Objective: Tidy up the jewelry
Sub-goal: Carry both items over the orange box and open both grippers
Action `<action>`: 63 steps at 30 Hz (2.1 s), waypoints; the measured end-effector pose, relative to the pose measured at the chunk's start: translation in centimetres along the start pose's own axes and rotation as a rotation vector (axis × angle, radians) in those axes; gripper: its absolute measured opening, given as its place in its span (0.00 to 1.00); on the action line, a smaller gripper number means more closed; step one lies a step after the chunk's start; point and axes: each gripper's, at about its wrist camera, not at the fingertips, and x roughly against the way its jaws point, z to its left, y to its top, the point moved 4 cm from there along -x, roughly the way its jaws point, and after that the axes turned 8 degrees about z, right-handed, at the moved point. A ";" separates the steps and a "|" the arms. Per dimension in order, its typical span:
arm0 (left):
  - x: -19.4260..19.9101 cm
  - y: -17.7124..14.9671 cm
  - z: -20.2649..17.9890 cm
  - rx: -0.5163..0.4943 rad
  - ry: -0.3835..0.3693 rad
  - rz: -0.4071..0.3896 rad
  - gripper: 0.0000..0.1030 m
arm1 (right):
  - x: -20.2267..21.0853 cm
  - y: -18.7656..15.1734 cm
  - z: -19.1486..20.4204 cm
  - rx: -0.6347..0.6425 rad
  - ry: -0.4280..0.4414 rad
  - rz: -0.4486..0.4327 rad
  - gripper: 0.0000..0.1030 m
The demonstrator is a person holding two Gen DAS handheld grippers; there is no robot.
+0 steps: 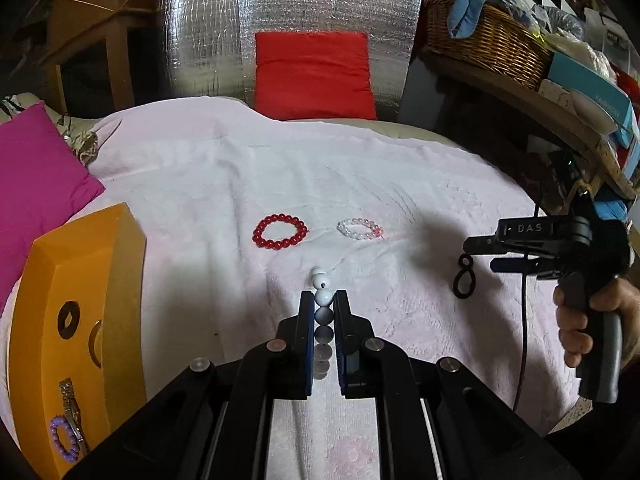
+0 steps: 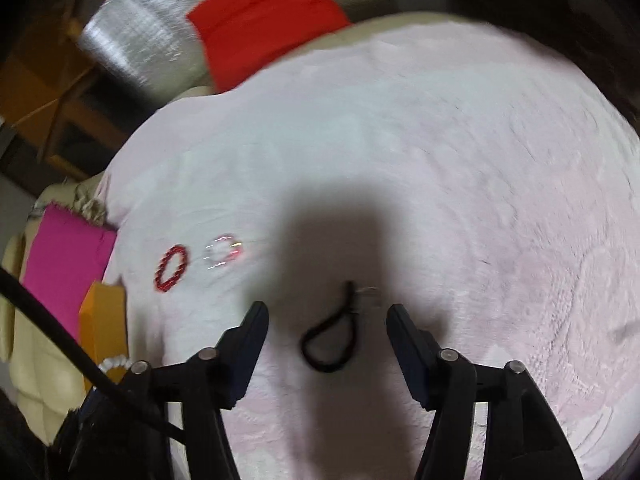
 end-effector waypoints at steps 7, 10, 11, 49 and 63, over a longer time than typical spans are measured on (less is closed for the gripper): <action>0.4 -0.1 0.1 -0.002 0.015 -0.009 0.09 | -3.3 0.0 1.4 0.043 -0.127 0.011 0.32; 0.9 -0.2 1.0 0.017 0.029 -0.023 0.09 | -3.1 -0.1 2.7 0.107 -0.144 -0.014 0.08; 1.3 -0.2 1.5 0.030 0.035 -0.032 0.09 | -2.9 -0.2 3.0 0.117 -0.139 -0.025 0.08; 4.2 -8.2 21.2 0.413 0.153 0.108 0.09 | -8.6 -11.2 37.9 0.625 0.244 -0.040 0.11; 4.0 -6.5 18.5 0.348 0.266 0.089 0.48 | -6.3 -7.2 30.9 0.494 0.280 -0.103 0.58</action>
